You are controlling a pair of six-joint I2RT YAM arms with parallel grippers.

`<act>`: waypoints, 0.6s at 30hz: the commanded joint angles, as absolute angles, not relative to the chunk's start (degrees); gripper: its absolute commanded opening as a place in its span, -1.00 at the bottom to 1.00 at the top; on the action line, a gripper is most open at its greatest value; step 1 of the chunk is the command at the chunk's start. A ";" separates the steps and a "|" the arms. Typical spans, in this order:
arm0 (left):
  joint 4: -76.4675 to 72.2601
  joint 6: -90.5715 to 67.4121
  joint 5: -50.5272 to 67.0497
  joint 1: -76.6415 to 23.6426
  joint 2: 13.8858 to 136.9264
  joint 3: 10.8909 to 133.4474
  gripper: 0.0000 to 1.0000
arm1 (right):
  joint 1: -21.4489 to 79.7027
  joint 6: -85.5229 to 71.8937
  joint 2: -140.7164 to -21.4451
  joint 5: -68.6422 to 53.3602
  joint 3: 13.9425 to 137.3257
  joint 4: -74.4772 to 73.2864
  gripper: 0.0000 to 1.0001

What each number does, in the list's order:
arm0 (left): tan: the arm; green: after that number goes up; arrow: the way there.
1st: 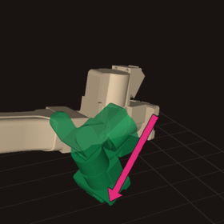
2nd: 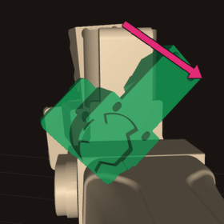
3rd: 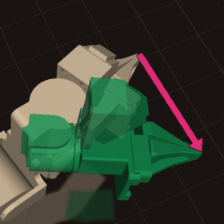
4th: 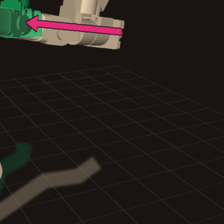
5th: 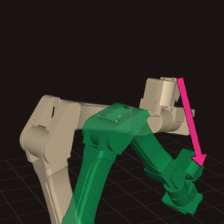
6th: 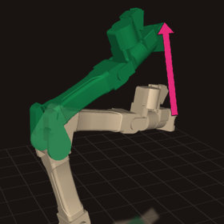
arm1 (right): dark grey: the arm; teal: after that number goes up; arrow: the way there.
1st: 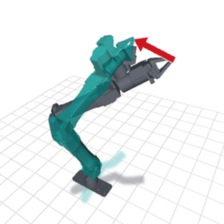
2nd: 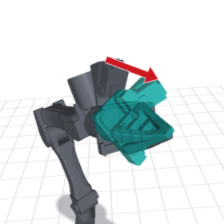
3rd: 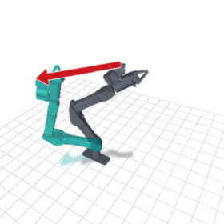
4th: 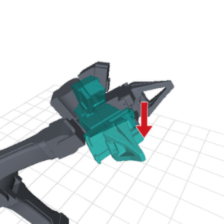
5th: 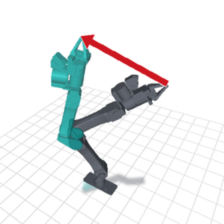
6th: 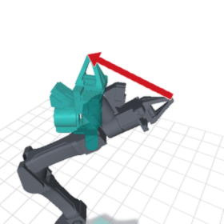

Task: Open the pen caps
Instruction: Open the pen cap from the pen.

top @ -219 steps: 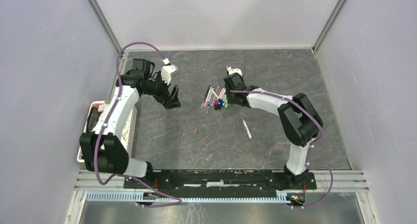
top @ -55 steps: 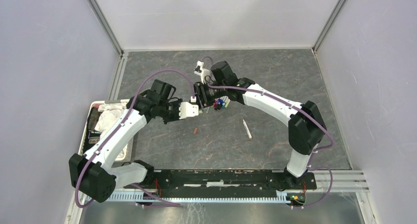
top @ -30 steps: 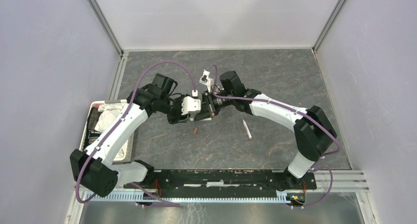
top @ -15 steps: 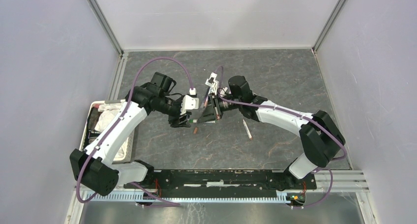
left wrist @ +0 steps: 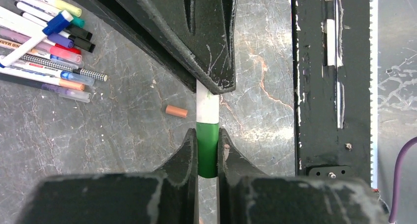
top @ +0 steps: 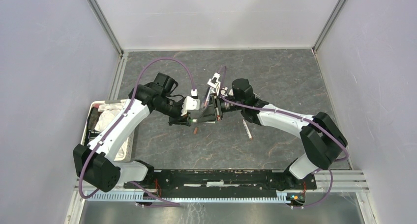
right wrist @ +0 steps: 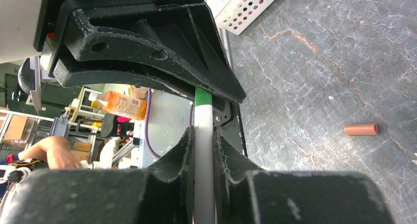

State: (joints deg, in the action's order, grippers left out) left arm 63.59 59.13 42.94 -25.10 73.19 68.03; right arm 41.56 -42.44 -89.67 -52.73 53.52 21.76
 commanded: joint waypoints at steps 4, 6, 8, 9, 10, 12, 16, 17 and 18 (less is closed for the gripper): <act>65.47 62.18 44.48 -24.99 73.10 69.66 -0.95 | 43.78 -39.45 -90.68 -53.09 57.11 20.21 -0.19; 65.47 62.13 44.07 -24.96 73.12 69.53 -0.95 | 44.49 -38.56 -91.51 -53.12 58.24 18.96 -0.19; 65.53 62.35 43.65 -24.96 72.96 69.37 -0.95 | 44.97 -37.72 -92.25 -53.44 59.44 17.59 -0.25; 65.69 62.69 43.35 -24.96 72.86 69.35 -0.96 | 45.07 -37.17 -92.53 -53.35 60.01 16.51 -0.31; 65.85 62.94 43.08 -25.00 72.70 69.35 -0.95 | 45.09 -36.72 -92.72 -53.35 60.40 15.63 -0.40; 66.25 63.52 42.23 -24.96 72.56 69.26 -0.95 | 44.96 -35.27 -92.90 -53.23 61.47 13.18 -0.62; 66.47 64.89 39.43 -24.96 72.35 69.26 -0.95 | 44.50 -30.47 -92.92 -52.76 63.31 6.58 -0.98; 66.49 65.30 38.37 -24.96 72.34 69.18 -0.95 | 44.23 -29.00 -92.83 -52.65 63.61 4.11 -1.00; 66.53 65.76 37.33 -24.96 72.33 69.03 -0.95 | 43.97 -27.20 -92.73 -52.58 63.87 2.35 -1.00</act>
State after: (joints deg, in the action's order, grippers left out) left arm 65.69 61.82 41.87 -25.15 73.23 68.05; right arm 44.75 -34.28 -92.97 -52.29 60.49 10.13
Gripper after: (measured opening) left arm 0.147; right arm 0.174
